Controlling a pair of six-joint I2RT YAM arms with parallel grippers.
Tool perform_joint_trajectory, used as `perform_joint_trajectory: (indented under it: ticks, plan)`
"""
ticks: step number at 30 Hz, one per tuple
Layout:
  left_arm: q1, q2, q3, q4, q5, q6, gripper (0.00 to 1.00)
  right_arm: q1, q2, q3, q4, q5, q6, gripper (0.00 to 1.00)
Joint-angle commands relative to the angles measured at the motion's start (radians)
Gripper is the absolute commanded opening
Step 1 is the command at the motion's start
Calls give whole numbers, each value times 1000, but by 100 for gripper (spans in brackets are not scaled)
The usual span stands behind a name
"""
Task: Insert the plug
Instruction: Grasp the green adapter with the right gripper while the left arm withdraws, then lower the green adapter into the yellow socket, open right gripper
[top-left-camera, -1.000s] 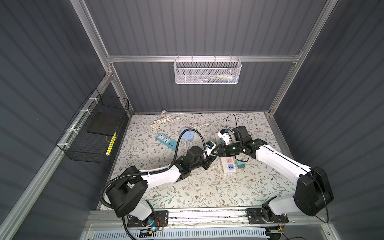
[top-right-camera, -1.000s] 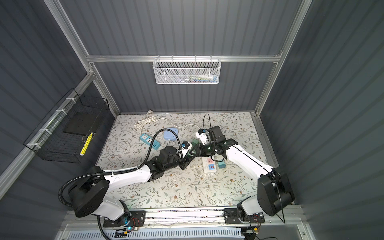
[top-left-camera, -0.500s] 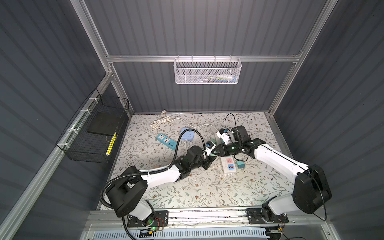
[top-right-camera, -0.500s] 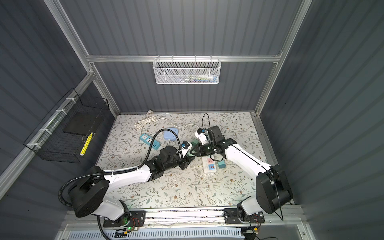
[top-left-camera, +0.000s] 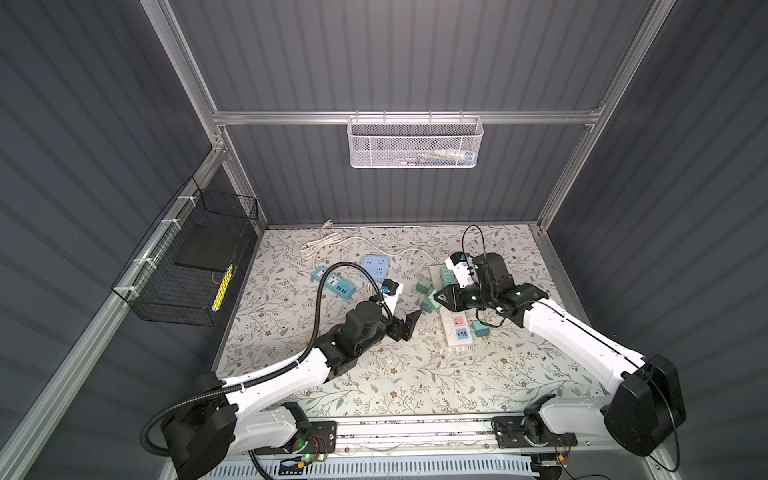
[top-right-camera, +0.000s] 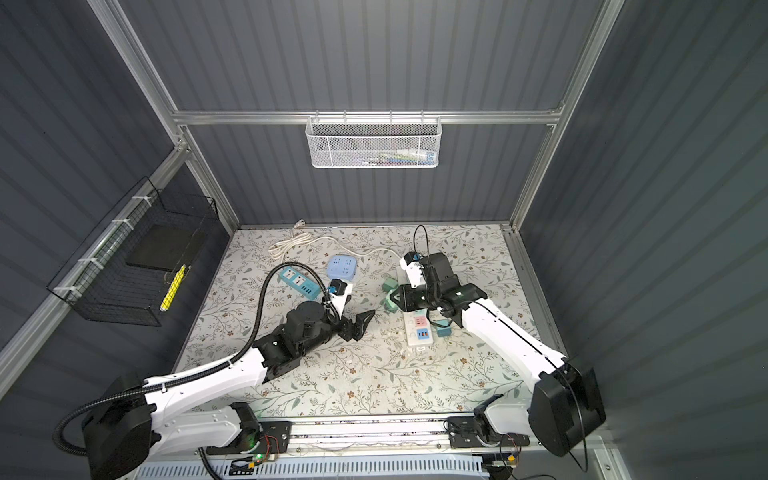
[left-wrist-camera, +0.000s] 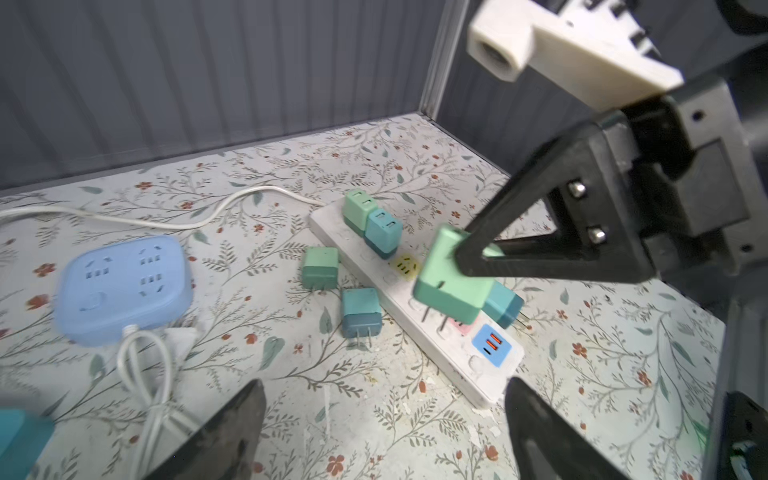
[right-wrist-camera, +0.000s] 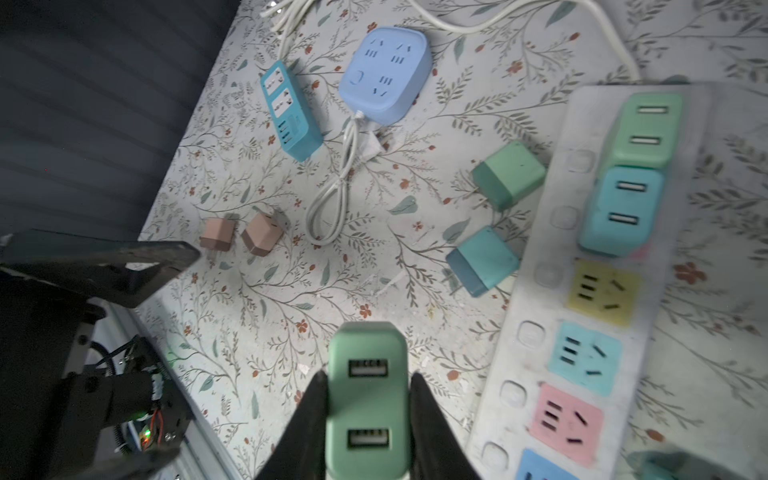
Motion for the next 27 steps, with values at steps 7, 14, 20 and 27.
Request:
perform_joint_trajectory:
  ticks: [7,14,20,27]
  plan:
    - [-4,34,13,-300,-476,-383,91,-7,-9,-81,84,463,-48,16]
    - [-3,81,10,-305,-435,-429,90,-40,97,-94,193,438,-69,17]
    - [-3,50,-34,-284,-433,-431,91,-40,155,-113,248,440,-67,17]
    - [-3,63,-31,-251,-392,-413,91,-40,190,-122,296,440,-60,16]
